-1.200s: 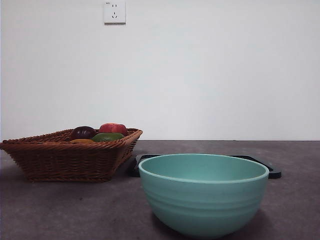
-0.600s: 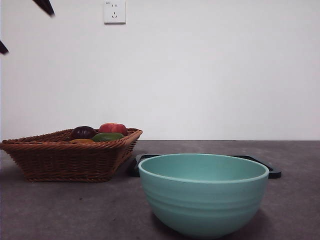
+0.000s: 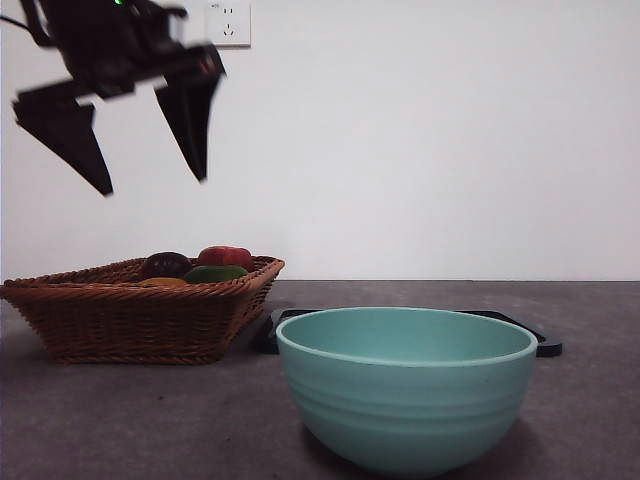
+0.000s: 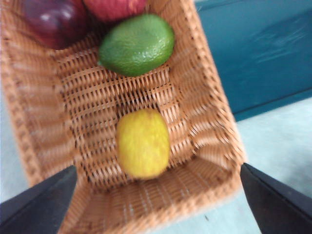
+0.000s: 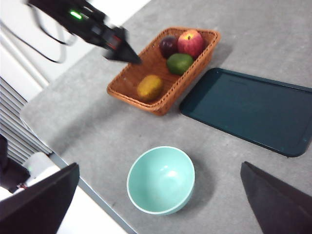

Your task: Pick up the wifruite, put it on the bowl, pick up the plate, put it on desk

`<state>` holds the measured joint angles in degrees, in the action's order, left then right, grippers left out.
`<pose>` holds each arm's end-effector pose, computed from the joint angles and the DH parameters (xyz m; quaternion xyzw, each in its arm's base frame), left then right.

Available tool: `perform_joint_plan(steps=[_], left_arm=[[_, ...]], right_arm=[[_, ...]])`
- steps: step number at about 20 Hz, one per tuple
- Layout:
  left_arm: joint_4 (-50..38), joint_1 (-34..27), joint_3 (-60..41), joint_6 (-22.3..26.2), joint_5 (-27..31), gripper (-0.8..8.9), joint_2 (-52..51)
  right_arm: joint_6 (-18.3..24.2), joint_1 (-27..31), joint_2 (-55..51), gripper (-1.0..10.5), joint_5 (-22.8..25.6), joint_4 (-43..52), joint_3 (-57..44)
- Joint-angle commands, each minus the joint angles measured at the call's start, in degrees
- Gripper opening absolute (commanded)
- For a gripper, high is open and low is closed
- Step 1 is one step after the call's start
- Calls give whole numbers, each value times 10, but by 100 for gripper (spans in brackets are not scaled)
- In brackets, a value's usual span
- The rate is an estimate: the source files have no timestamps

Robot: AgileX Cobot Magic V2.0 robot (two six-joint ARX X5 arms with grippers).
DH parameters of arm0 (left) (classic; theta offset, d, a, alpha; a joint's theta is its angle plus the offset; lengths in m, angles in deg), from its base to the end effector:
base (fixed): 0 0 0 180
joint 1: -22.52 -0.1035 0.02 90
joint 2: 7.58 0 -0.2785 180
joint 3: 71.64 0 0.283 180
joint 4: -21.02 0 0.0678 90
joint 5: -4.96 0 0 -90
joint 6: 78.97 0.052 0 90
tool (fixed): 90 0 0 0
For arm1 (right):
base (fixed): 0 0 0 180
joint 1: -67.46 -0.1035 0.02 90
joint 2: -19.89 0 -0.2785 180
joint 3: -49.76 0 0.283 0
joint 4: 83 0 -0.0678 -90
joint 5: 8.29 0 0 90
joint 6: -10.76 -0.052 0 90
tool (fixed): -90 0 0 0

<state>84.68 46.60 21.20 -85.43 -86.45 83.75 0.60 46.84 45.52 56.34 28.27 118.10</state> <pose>0.3330 -0.1502 0.2835 0.0542 0.5159 -0.1601 0.8398 0.0670 0.0490 0.3656 0.0887 0.2577 0.3592 0.8926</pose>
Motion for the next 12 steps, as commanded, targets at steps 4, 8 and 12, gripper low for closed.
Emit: perform_joint_plan(steps=[4, 8, 12], left_arm=[[-5, 7, 26, 26, 11, 651, 93], [-8, 7, 26, 26, 19, 652, 142], [-11, 7, 26, 26, 19, 647, 175]], right_arm=[[-17, -3, -7, 619, -2, 3, 10], [-16, -3, -7, 619, -2, 3, 10], [-16, -3, -7, 619, -2, 3, 10]])
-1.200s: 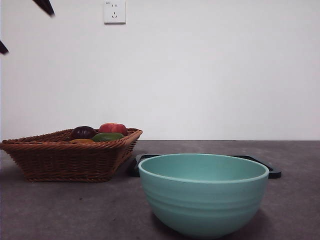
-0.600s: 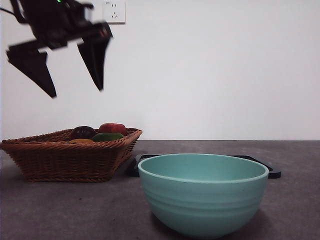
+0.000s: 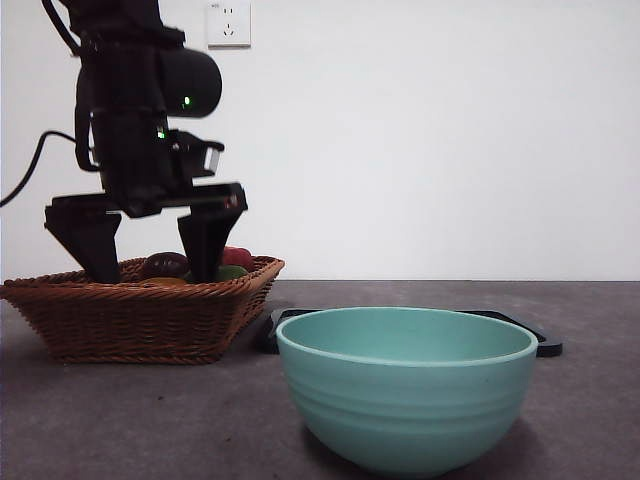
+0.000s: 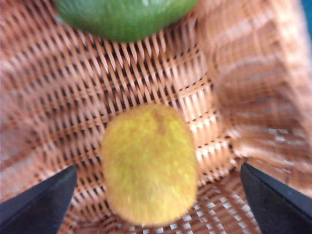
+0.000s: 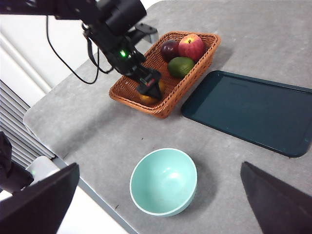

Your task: Pick up the wifruite, put it on the bowl, pick up the plate, put it on desk

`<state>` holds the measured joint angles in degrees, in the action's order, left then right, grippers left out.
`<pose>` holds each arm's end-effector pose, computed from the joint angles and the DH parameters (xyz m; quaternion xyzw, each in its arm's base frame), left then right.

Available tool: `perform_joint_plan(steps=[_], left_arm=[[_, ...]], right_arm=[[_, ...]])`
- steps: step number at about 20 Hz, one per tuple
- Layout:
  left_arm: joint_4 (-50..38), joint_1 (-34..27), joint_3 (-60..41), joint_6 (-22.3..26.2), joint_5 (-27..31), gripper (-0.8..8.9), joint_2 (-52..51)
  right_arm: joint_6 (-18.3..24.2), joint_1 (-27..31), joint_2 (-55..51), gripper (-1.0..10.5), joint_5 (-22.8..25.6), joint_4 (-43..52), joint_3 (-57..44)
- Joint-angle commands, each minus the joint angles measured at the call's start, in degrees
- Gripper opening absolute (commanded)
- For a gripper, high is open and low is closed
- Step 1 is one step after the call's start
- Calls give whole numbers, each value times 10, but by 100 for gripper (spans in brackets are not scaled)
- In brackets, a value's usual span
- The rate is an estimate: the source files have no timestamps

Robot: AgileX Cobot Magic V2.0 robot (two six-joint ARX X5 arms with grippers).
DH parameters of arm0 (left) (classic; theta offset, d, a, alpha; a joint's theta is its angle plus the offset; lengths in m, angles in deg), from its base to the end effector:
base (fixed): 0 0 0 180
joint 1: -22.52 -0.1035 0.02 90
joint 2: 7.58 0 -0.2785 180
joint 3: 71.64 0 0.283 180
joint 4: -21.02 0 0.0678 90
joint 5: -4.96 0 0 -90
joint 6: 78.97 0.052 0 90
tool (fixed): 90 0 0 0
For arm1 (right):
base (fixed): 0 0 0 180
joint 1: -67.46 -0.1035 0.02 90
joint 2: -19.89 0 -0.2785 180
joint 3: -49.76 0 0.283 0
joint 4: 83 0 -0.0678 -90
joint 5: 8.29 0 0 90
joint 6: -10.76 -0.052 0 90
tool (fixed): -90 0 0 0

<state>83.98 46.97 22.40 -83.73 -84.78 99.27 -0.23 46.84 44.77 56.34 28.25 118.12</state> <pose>0.3698 -0.1679 0.1912 0.0992 0.6062 -0.1403 0.7765 0.0638 0.0478 0.3664 0.0950 0.2540 0.3585 0.8933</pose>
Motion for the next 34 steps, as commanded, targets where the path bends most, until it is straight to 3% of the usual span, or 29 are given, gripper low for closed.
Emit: perform_joint_plan(steps=[1, 4, 12, 16, 21, 26, 34], left_arm=[[-5, 3, 14, 9, 3, 639, 23], [-9, 3, 14, 9, 2, 452, 25], [-10, 3, 14, 9, 3, 250, 26], [-2, -2, 23, 12, 2, 247, 26], [74, -5, 74, 19, 2, 247, 8], [106, 8, 80, 13, 2, 247, -86], [168, 98, 79, -38, -2, 247, -244]], right_arm=[[-8, -3, 0, 619, -2, 4, 10], [-8, -3, 0, 619, -2, 4, 10], [-8, -3, 0, 619, -2, 3, 10], [-6, -3, 0, 619, -1, 4, 10], [-6, -3, 0, 619, -2, 3, 10], [-7, -3, 0, 619, -2, -30, 10], [-6, -4, 0, 619, -1, -84, 32]])
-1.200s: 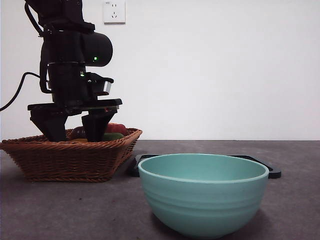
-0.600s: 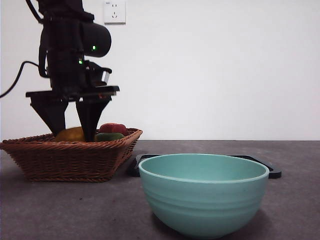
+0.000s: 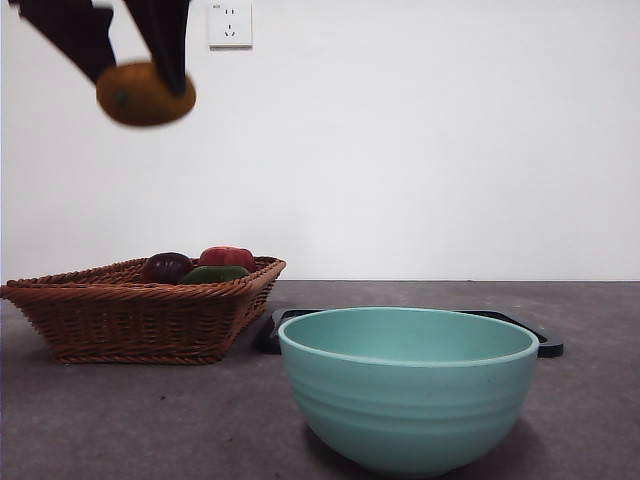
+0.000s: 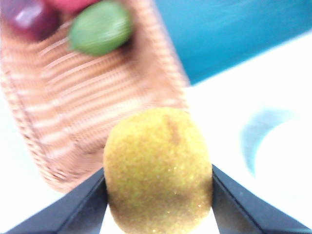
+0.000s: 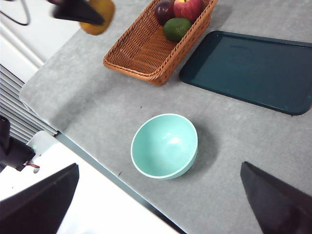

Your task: Pick up the wifruite, put it on the bowl, pick up the plate, put it on desk

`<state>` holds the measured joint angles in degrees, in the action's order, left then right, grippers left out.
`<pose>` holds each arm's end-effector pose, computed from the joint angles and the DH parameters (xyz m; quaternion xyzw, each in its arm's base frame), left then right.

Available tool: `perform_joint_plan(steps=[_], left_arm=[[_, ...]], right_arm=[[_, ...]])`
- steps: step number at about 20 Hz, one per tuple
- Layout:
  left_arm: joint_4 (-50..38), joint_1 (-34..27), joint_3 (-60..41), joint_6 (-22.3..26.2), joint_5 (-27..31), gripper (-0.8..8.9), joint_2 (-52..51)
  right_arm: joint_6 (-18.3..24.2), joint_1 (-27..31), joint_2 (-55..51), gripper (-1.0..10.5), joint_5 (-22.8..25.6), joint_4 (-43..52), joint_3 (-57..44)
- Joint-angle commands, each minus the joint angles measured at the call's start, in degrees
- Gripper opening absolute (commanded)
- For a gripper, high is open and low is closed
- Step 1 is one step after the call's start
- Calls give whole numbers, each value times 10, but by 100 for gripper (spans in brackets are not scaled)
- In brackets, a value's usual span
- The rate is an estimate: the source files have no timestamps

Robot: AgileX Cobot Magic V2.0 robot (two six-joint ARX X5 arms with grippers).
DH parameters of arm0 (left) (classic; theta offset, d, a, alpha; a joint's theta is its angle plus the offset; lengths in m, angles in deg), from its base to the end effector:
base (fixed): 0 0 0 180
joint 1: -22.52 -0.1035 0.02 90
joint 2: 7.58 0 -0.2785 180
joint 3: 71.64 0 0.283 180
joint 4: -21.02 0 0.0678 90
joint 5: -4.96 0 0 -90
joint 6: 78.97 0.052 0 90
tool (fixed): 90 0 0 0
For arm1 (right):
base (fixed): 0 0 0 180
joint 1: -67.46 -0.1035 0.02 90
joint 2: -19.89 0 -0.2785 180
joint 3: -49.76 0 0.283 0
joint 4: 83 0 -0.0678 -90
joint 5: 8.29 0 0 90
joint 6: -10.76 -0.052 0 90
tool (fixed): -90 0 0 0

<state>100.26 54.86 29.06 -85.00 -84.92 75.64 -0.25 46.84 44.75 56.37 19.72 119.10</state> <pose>0.2651 -0.1677 0.3595 0.0999 0.5046 -0.2119 0.8309 0.0537 0.0440 0.3567 0.0963 0.3167 0.3457 0.8780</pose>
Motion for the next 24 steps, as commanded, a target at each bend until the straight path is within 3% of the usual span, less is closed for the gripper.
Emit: perform_joint_plan(steps=[1, 5, 8, 13, 19, 24], left_arm=[[14, 36, 13, -34, -1, 247, -17], [58, 105, 12, -72, -1, 247, -22], [40, 164, 11, -96, -1, 247, -22], [20, 242, 11, -130, -1, 247, -10], [-15, 294, 11, -185, -1, 247, 51], [-57, 305, 11, -200, -1, 247, 146]], right_arm=[[-6, -3, 0, 618, -1, -2, 33], [1, -3, 0, 618, 34, -39, 86], [9, -3, 0, 618, 63, -67, 119], [9, -3, 0, 618, 63, -67, 128], [10, -3, 0, 618, 63, -66, 128], [10, -3, 0, 618, 63, -66, 128]])
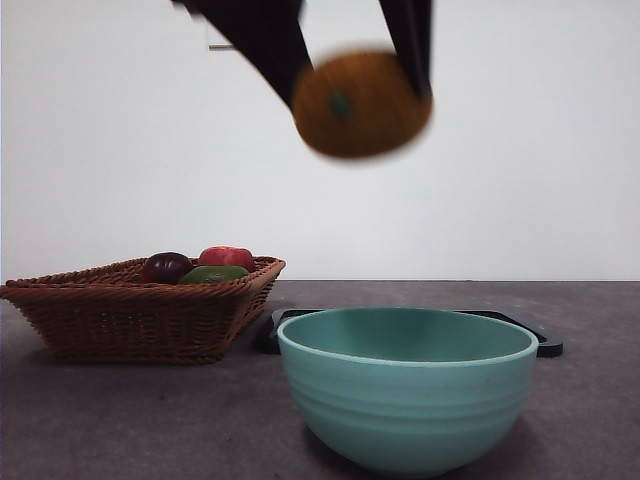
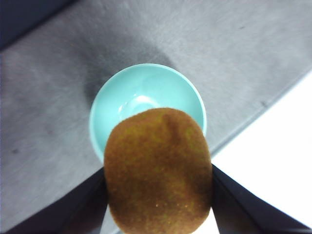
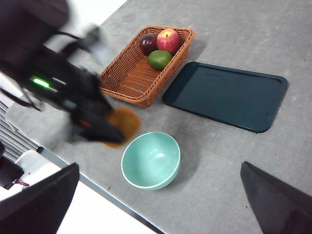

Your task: Pick up the wifruite, put it on the bowl, pick up the plate, put it on desk

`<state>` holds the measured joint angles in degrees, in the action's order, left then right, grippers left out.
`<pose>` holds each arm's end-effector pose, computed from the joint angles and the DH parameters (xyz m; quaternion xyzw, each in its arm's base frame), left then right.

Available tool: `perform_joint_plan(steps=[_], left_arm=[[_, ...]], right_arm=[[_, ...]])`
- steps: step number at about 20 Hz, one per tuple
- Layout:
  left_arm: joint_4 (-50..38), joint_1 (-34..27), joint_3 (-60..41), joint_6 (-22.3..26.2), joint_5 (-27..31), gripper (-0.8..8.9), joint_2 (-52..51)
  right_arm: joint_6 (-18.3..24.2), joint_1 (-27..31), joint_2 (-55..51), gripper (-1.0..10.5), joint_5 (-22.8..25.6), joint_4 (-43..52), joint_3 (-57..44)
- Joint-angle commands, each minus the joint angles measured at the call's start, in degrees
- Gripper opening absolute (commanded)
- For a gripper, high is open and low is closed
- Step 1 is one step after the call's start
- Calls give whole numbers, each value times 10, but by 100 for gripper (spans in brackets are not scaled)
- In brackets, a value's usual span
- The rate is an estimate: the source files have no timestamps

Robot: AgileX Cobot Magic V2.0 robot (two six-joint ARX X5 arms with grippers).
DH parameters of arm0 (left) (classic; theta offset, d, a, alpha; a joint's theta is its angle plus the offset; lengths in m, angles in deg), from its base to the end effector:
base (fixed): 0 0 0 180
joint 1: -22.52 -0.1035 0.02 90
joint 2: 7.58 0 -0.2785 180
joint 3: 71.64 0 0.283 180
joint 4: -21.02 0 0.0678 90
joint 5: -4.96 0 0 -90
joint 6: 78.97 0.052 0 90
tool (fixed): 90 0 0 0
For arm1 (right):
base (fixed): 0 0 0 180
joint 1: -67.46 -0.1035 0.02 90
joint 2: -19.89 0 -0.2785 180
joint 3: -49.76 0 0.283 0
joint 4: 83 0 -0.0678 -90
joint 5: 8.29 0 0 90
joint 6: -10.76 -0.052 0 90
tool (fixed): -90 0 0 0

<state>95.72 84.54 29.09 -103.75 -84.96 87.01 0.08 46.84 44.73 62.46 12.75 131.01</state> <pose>0.1725 -0.3245 0.2999 0.1317 0.5625 -0.3118 0.7543 0.0194 0.0256 0.4016 0.0821 0.2703 0.3071 0.9088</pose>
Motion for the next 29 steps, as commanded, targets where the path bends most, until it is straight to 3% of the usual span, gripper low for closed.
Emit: perform_joint_plan(steps=[1, 11, 22, 26, 29], left_arm=[[-16, 8, 11, -19, 0, 247, 51], [-58, 6, 11, -19, 0, 247, 184], [-61, -1, 11, -17, -1, 258, 216], [-68, -1, 12, -18, 0, 523, 216], [-56, -1, 24, -16, 0, 563, 214]], right_arm=[[6, -3, 0, 618, 2, 4, 9], [7, -3, 0, 618, 2, 4, 9], [7, -3, 0, 618, 2, 4, 9], [7, -3, 0, 618, 2, 4, 9], [7, -3, 0, 619, 2, 4, 9]])
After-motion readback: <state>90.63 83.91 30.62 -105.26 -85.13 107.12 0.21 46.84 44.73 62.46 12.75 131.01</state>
